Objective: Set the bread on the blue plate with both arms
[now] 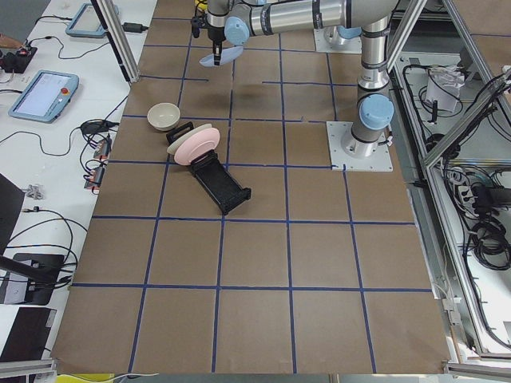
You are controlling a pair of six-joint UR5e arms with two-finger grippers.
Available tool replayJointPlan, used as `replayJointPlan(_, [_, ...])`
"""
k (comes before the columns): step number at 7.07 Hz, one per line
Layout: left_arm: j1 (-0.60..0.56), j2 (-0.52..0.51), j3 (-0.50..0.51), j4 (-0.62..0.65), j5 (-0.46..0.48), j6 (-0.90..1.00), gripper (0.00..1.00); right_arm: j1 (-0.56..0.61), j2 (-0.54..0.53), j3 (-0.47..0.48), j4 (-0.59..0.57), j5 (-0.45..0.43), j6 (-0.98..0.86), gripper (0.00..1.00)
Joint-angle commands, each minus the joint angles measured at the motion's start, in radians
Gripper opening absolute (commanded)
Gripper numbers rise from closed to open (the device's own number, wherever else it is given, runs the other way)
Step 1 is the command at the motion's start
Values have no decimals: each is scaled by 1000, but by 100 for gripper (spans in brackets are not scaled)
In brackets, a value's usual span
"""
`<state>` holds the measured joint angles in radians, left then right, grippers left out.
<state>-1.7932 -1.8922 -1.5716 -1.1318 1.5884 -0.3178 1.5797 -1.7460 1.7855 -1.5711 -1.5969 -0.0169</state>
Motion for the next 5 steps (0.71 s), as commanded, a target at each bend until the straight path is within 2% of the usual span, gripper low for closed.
replayJointPlan(1, [-67, -17, -19, 23, 72, -91, 1, 14, 51, -60, -47, -1, 17, 6])
replayJointPlan(3, [-107, -42, -25, 55, 76, -191, 1, 10, 56, -44, -73, -21, -62, 7])
replayJointPlan(5, [-136, -79, -24, 70, 123, -246, 1, 10, 54, -40, -73, -40, -77, 7])
